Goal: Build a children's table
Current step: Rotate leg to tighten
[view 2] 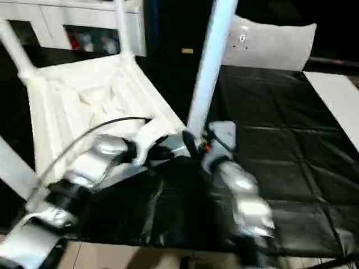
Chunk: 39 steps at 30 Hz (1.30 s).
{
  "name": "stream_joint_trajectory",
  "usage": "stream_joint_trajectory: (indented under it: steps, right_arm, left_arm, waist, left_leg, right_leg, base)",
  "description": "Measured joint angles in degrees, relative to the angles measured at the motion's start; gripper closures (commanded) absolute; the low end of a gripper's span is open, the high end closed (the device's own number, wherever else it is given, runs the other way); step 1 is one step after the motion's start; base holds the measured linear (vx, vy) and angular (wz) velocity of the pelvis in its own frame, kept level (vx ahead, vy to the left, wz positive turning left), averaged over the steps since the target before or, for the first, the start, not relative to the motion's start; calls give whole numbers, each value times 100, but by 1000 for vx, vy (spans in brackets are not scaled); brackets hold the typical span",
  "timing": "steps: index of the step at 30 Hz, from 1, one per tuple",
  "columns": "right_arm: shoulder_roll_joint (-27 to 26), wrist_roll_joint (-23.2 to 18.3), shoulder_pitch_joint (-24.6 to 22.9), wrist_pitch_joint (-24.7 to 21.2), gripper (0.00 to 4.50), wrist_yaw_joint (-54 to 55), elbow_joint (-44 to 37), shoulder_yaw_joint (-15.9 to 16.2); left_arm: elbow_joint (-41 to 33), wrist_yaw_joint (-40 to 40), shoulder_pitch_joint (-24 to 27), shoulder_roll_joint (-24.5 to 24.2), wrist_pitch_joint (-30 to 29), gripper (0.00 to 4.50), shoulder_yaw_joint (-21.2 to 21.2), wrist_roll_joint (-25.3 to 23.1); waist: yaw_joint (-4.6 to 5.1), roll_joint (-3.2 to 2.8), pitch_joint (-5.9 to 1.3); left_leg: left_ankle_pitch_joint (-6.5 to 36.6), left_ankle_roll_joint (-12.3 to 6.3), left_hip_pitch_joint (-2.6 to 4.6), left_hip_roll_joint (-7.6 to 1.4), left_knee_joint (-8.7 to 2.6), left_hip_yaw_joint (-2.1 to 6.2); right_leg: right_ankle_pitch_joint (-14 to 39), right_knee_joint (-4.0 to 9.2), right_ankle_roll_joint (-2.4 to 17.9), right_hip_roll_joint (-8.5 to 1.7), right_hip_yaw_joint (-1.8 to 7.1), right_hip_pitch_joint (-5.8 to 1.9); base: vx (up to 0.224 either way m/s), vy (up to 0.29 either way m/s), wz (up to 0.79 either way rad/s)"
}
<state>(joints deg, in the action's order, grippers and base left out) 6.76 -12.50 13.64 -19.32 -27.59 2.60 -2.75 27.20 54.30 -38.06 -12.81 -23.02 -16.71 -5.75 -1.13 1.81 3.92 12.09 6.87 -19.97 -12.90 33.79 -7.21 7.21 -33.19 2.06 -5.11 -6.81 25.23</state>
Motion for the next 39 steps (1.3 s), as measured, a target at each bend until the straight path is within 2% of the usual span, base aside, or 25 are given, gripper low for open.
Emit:
stream_joint_trajectory:
  steps: [4, 6, 10, 12, 14, 19, 22, 23, 26, 28, 32, 35, 39]
  right_arm:
    - [796, -298, -20, 87, 48, -1132, 11, -52]
    - [1206, -403, 90, 161, 16, -1850, 230, -24]
    - [1501, -459, 228, 285, 14, -2550, 490, 36]
    - [1841, -472, 360, 465, 14, -3293, 794, 379]
    - [2038, -467, 472, 626, 14, -3826, 1018, 545]
    - [2017, -334, 777, 1043, 14, -4693, 1574, 1017]
    - [1904, -272, 923, 1097, 14, -4854, 1833, 1080]
    - [1898, -272, 952, 1106, 43, -4895, 1871, 1105]
    - [1860, -312, 1131, 1081, 53, -5145, 2100, 1222]
    - [1782, -373, 1238, 1076, 87, -5331, 2236, 1254]
    - [1722, -419, 1324, 1059, 99, -5559, 2370, 1314]
    - [1697, -455, 1327, 971, 139, -5686, 2473, 1342]
    - [1696, -519, 1380, 832, 161, -5819, 2539, 1349]
  left_arm:
    - [0, 665, 97, -434, 410, 450, -112, 155]
    - [1, 1082, 116, -729, 743, 450, -222, 165]
    - [12, 1567, 142, -976, 1070, 450, -273, 166]
    - [82, 1945, 122, -1129, 1335, 450, -332, 205]
    - [187, 2245, 108, -1230, 1536, 450, -353, 278]
    - [363, 2812, -34, -1403, 1881, 450, -527, 344]
    - [363, 2966, -63, -1421, 1967, 450, -602, 344]
    - [363, 2997, -66, -1410, 1986, 450, -618, 344]
    - [364, 3125, -74, -1426, 2095, 450, -655, 343]
    - [391, 3193, -79, -1421, 2174, 450, -677, 345]
    - [418, 3282, -86, -1422, 2221, 450, -687, 348]
    - [419, 3297, -91, -1428, 2224, 450, -687, 351]
    - [470, 3321, -103, -1442, 2298, 450, -685, 366]
  waist:
    - [-76, 1, 0]
    - [-103, 2, 0]
    - [-155, 3, -1]
    - [-189, 13, 0]
    - [-232, 25, -3]
    - [-287, 58, -9]
    - [-326, 73, -8]
    - [-347, 75, -7]
    - [-379, 81, -6]
    - [-399, 85, -7]
    - [-410, 98, -10]
    - [-408, 114, -7]
    - [-404, 125, -7]
  left_leg:
    - [-8, 25, 5, 4, 27, -3]
    - [-5, 46, 2, 4, 39, -4]
    - [-29, 46, -4, 0, 40, -12]
    - [-34, 39, -8, 1, 40, -16]
    - [-40, 28, -9, 0, 40, -16]
    - [-52, 10, -15, -3, 39, -17]
    - [-52, 10, -18, -1, 39, -19]
    - [-52, 9, -17, -1, 39, -19]
    - [-53, 9, -15, -5, 38, -22]
    - [-53, 9, -14, -7, 38, -22]
    - [-54, 11, -14, -7, 39, -26]
    - [-53, 12, -13, -9, 38, -30]
    - [-53, 12, -12, -11, 39, -34]
  right_leg:
    - [-4, 9, -29, -9, 5, -18]
    - [-10, 10, -35, -13, 6, -27]
    - [-13, 7, -37, -17, 6, -32]
    - [-14, 8, -38, -21, 8, -30]
    - [-15, 6, -38, -21, 8, -30]
    - [-17, 0, -35, -24, 9, -30]
    - [-19, 0, -30, -25, 14, -29]
    - [-21, -1, -28, -25, 15, -30]
    - [-21, -8, -27, -22, 15, -27]
    - [-21, -11, -28, -22, 15, -27]
    - [-20, -11, -29, -23, 16, -28]
    - [-19, -10, -30, -23, 17, -27]
    - [-20, -11, -30, -22, 17, -27]
  base:
    - [0, 0, 0]
    - [0, 0, 0]
    - [0, 0, 0]
    - [0, 0, 0]
    - [0, 0, 0]
    - [0, 0, 0]
    - [0, 0, 0]
    - [0, 0, 0]
    - [0, 0, 0]
    - [0, 0, 0]
    - [0, 0, 0]
    - [0, 0, 0]
    - [0, 0, 0]
